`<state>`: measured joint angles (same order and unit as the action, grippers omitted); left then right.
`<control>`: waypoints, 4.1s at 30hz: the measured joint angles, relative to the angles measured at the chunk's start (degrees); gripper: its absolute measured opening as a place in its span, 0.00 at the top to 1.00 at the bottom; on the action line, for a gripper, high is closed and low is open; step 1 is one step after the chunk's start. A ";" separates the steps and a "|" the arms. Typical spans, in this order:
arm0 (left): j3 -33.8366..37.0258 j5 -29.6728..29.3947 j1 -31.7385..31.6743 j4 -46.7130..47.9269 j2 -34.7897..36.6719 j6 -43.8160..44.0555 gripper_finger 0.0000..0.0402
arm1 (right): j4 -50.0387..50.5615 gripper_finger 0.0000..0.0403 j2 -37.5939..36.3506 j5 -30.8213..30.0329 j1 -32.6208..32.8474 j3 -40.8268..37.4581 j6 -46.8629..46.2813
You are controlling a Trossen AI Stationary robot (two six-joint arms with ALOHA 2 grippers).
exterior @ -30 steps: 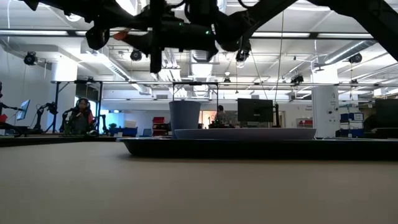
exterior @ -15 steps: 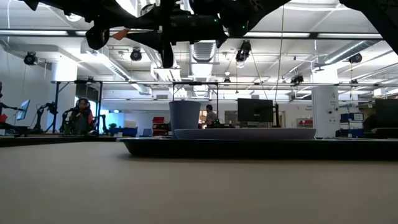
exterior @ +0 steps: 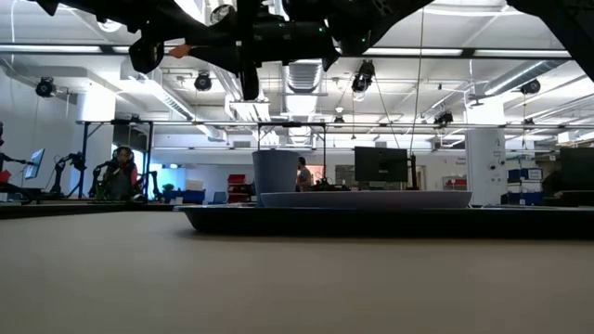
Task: Pick and place plate/cup/fork/spoon on tray
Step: Put the orange spoon on the black tray to the middle of the violet plate and orange fork
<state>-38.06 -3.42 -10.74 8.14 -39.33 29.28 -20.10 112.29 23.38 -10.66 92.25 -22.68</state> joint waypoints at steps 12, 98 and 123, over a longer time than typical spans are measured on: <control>0.00 -0.13 0.04 -0.02 0.00 0.00 1.00 | -0.25 0.98 0.03 -1.77 0.22 -0.02 2.41; 1.42 -0.07 -0.02 2.21 -1.70 -1.22 1.00 | 87.38 0.98 -45.31 -65.40 41.20 -21.48 -64.42; 1.42 -0.15 -0.02 2.16 -1.68 -1.01 1.00 | 46.52 0.98 -65.80 -63.70 42.42 -64.47 -69.80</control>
<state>-36.64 -3.57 -10.76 10.31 -41.01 28.27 26.42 46.49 -40.32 31.77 27.77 -92.48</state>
